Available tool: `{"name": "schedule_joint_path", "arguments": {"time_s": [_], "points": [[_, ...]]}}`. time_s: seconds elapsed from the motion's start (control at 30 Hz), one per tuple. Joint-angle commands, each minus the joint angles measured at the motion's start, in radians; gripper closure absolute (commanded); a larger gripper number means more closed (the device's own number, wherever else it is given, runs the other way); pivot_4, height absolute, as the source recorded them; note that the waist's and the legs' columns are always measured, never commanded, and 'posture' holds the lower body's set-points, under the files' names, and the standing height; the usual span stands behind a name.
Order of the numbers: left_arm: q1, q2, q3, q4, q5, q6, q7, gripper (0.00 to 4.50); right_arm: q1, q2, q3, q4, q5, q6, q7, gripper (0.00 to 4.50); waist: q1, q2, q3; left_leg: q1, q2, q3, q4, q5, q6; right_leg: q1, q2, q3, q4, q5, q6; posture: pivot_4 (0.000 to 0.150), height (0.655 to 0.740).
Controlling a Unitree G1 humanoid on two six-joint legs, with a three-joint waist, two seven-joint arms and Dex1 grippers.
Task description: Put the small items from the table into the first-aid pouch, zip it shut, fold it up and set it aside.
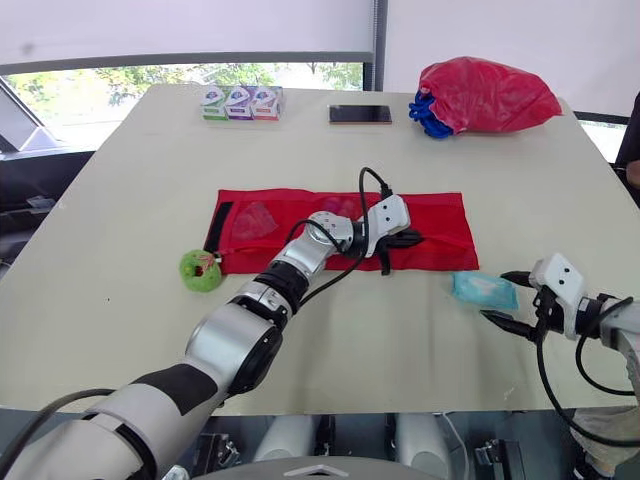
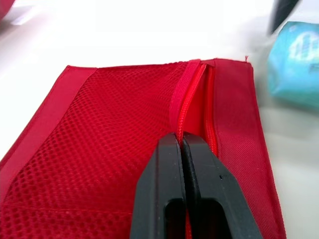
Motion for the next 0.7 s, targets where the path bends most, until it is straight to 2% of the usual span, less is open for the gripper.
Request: {"name": "schedule_joint_path", "arguments": {"time_s": [0.03, 0.1, 0.17, 0.33, 0.4, 0.5, 0.7], "points": [[-0.007, -0.009, 0.002, -0.055, -0.023, 0.001, -0.007, 4.5, -0.013, 0.001, -0.007, 0.011, -0.001, -0.037, 0.02, 0.38, 0.001, 0.0, 0.0, 0.0, 0.0, 0.0, 0.0, 0.0, 0.0, 0.0, 0.0, 0.0, 0.0, 0.0, 0.0, 0.15, 0.74], [-0.008, -0.01, 0.001, -0.056, -0.023, 0.004, -0.004, 4.5, -0.009, -0.001, -0.016, 0.002, 0.007, -0.039, 0.026, 0.98, 0.0, 0.0, 0.0, 0.0, 0.0, -0.001, 0.0, 0.0, 0.0, 0.0, 0.0, 0.0, 0.0, 0.0, 0.0, 0.15, 0.74], [-0.01, -0.013, 0.002, -0.053, -0.024, 0.006, -0.001, 4.5, 0.005, -0.005, -0.025, -0.013, 0.01, -0.041, 0.029, 2.19, -0.001, 0.0, 0.0, 0.0, 0.0, 0.0, 0.0, 0.0, 0.0, 0.0, 0.0, 0.0, 0.001, 0.0, 0.001, 0.15, 0.74], [-0.008, -0.017, 0.003, -0.054, -0.031, 0.013, -0.006, 4.5, 0.056, -0.009, -0.066, -0.102, 0.052, 0.008, 0.008, 3.97, 0.0, 0.0, 0.0, 0.001, -0.001, 0.0, 0.0, 0.0, 0.0, 0.0, 0.0, 0.0, 0.001, 0.0, 0.001, 0.15, 0.74], [-0.006, -0.019, 0.001, -0.053, -0.032, 0.014, -0.012, 4.5, 0.098, -0.021, -0.094, -0.18, 0.072, 0.067, -0.01, 4.31, 0.001, 0.001, 0.0, 0.001, 0.0, 0.0, 0.0, 0.0, 0.0, 0.0, 0.0, 0.0, 0.001, 0.0, 0.001, 0.15, 0.74], [-0.005, -0.022, -0.002, -0.052, -0.034, 0.015, -0.016, 4.5, 0.133, 0.012, -0.15, -0.359, 0.175, 0.258, -0.116, 4.33, -0.001, 0.001, -0.001, 0.0, 0.001, -0.001, 0.0, 0.0, 0.0, 0.0, -0.001, 0.0, 0.001, 0.0, 0.001, 0.15, 0.74], [0.003, -0.031, -0.003, -0.069, -0.041, 0.024, -0.023, 4.5, 0.089, 0.097, -0.118, -0.534, 0.2, 0.513, -0.367, 4.33, -0.001, 0.001, -0.001, 0.0, 0.003, 0.0, 0.0, 0.0, 0.0, 0.0, -0.001, 0.0, 0.002, 0.0, 0.001, 0.15, 0.74]]}}
